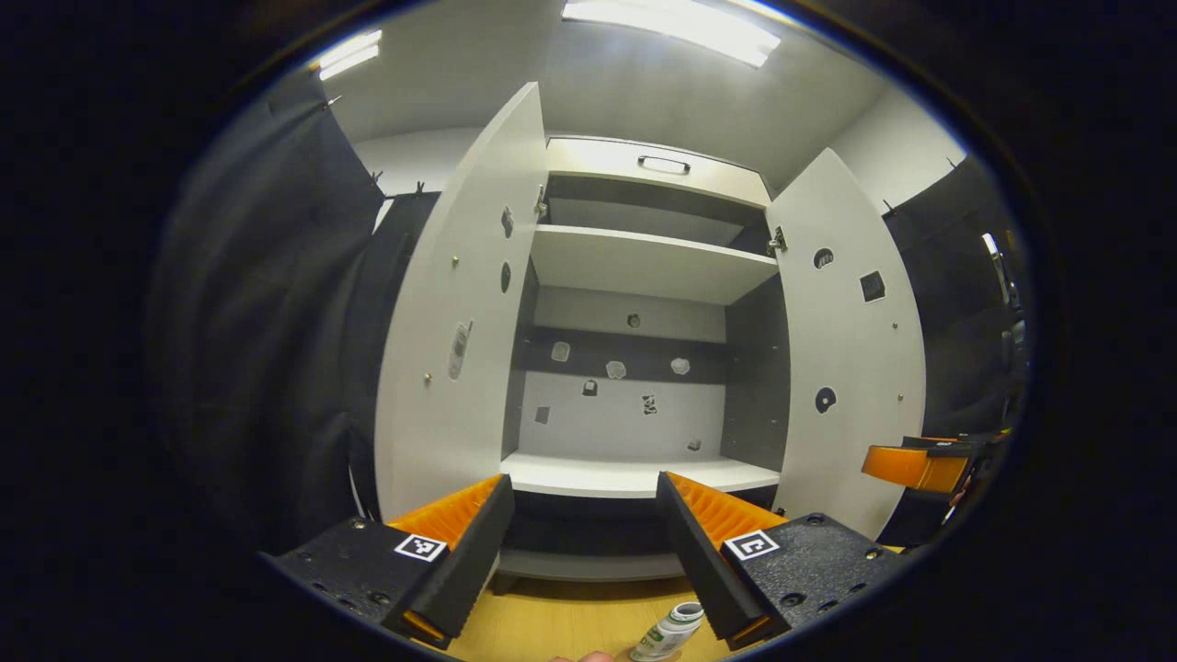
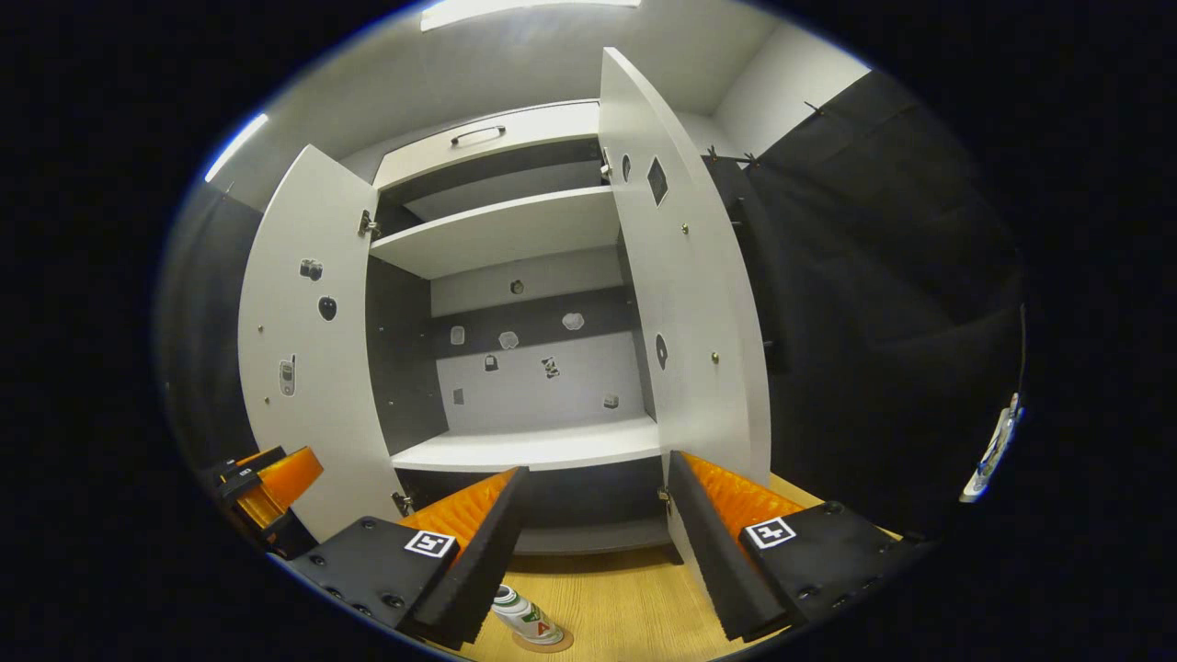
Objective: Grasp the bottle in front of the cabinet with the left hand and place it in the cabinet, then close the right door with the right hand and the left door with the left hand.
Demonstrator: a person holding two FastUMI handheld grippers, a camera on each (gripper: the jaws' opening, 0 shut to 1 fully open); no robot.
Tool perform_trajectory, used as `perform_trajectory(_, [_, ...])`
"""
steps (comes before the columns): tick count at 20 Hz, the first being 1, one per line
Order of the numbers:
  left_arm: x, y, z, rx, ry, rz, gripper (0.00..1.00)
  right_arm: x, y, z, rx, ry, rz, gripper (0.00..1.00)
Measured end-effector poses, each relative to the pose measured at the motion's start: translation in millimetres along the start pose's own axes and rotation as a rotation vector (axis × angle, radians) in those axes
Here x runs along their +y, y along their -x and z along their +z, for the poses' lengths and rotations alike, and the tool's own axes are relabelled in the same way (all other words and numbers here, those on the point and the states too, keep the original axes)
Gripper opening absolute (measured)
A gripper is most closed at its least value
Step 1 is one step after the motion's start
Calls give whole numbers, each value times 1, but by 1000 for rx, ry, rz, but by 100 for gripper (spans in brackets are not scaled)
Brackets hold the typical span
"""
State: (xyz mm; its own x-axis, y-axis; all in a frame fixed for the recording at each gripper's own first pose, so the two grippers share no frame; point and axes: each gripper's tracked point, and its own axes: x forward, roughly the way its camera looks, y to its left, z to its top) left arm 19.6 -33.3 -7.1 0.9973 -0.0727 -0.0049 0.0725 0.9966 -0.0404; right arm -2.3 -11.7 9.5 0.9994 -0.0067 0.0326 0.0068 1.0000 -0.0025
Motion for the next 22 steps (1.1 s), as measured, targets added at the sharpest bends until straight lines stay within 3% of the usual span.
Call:
perform_trajectory(7, [-74,-15,-87,121,72,-152,95,-27,19,6,-7,48,-62,98])
perform_trajectory(15, [-94,-15,-238,279,60,-115,95,-50,39,7,22,78,-109,98])
perform_trajectory(22, [-91,0,-309,379,27,-82,95,-58,45,7,50,93,-136,98])
